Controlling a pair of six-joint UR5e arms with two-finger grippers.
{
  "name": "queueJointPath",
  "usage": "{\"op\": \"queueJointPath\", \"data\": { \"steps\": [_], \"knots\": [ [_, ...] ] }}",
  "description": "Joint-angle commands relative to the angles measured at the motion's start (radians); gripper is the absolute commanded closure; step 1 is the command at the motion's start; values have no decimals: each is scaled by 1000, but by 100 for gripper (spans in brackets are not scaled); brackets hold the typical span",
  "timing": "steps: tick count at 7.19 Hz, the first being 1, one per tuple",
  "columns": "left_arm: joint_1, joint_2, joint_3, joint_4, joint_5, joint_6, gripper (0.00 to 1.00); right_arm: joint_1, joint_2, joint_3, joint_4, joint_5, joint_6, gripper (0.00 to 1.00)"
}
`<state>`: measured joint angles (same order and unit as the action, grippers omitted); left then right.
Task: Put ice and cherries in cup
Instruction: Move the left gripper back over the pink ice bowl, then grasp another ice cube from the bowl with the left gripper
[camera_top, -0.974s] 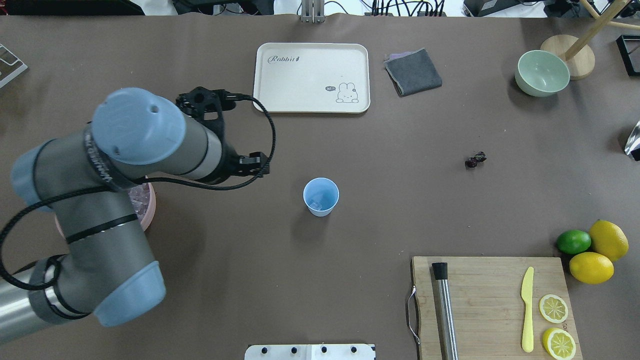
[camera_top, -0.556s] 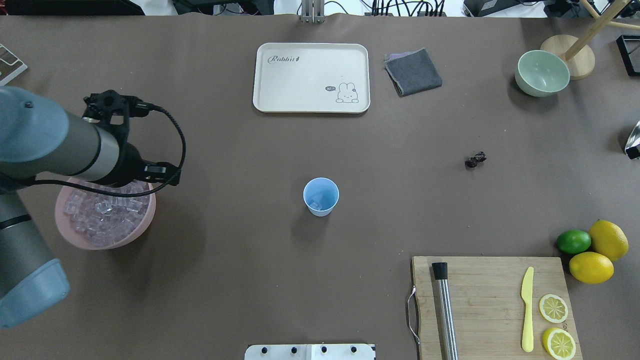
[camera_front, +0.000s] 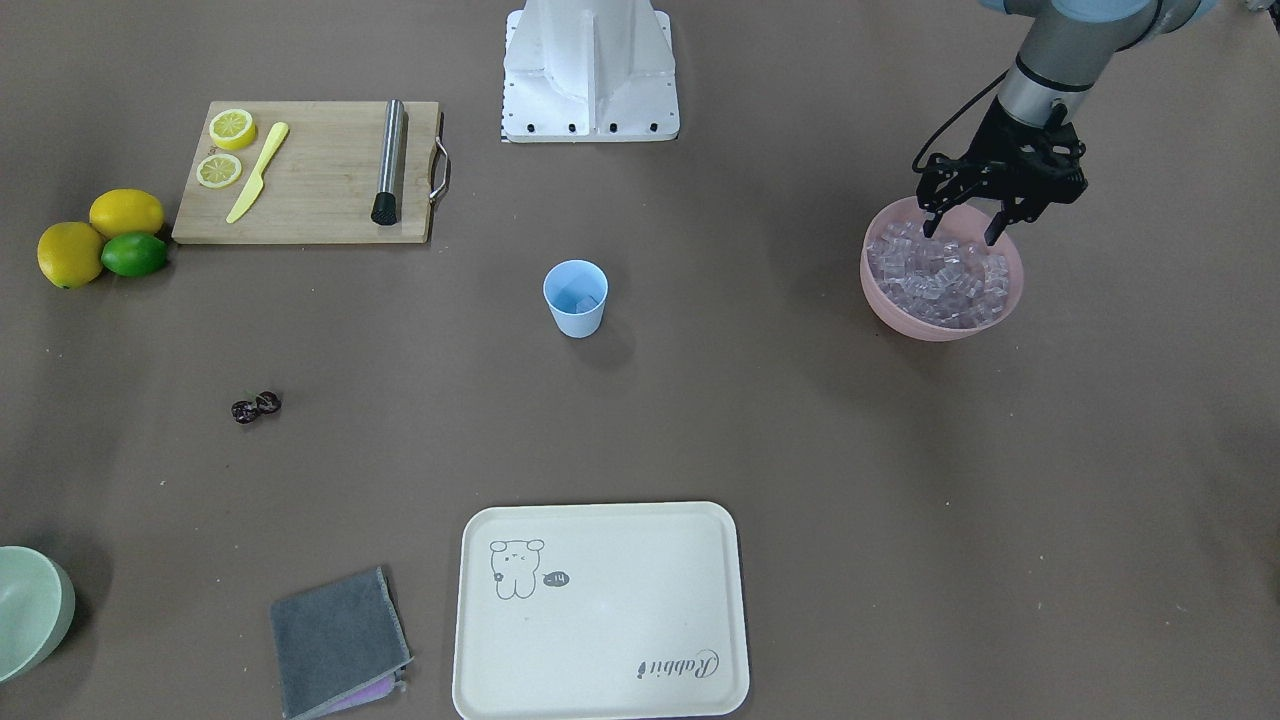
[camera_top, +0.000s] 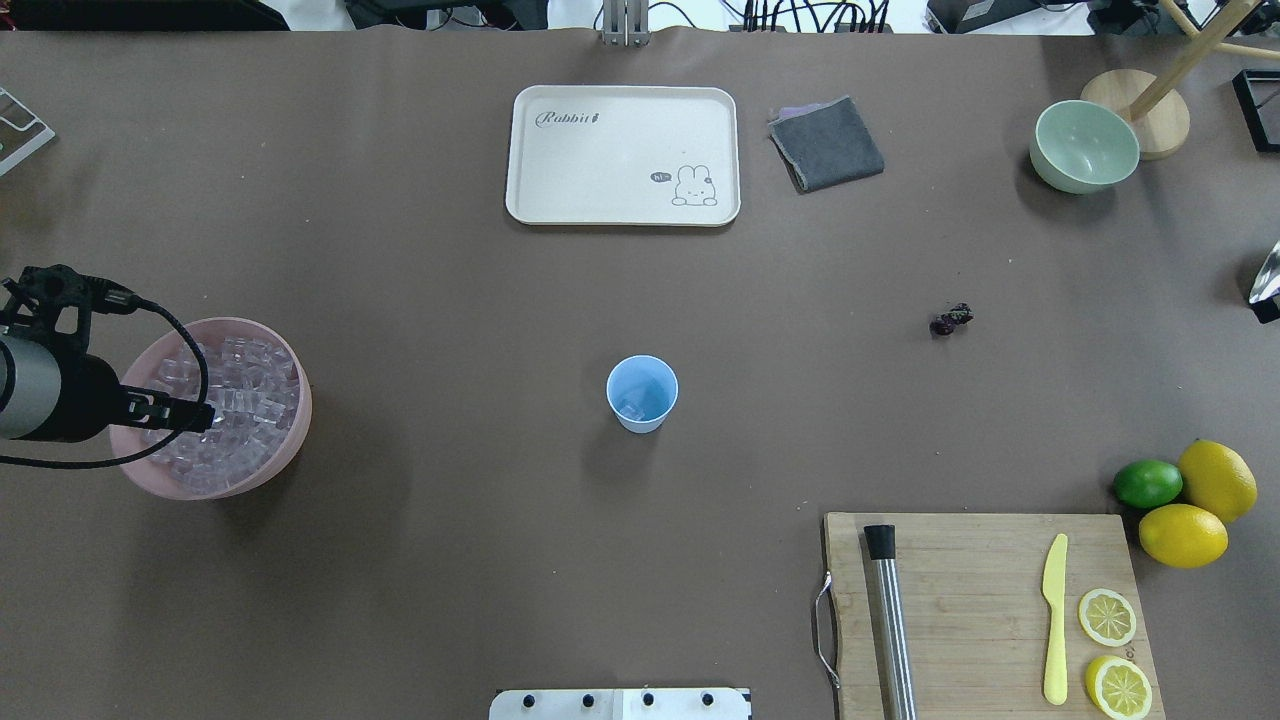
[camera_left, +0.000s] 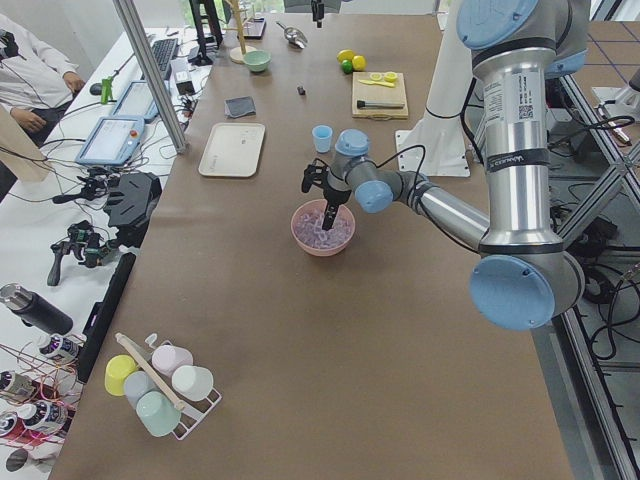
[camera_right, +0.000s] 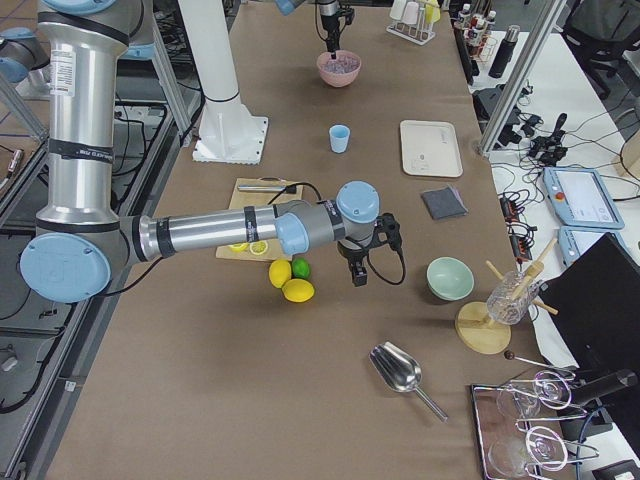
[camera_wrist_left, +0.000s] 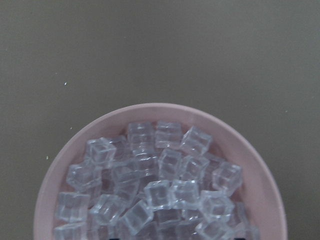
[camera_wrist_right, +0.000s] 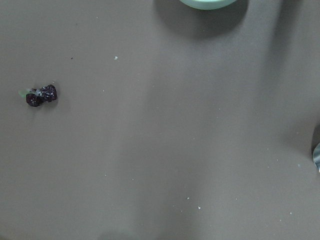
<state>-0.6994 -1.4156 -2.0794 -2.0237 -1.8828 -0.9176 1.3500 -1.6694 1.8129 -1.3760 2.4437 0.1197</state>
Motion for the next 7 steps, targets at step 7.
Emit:
{"op": "queueJointPath", "data": {
  "steps": [7],
  "knots": [
    [12,-58,127,-61,2,-6,41,0,-1,5,0,3,0,1]
  ]
}}
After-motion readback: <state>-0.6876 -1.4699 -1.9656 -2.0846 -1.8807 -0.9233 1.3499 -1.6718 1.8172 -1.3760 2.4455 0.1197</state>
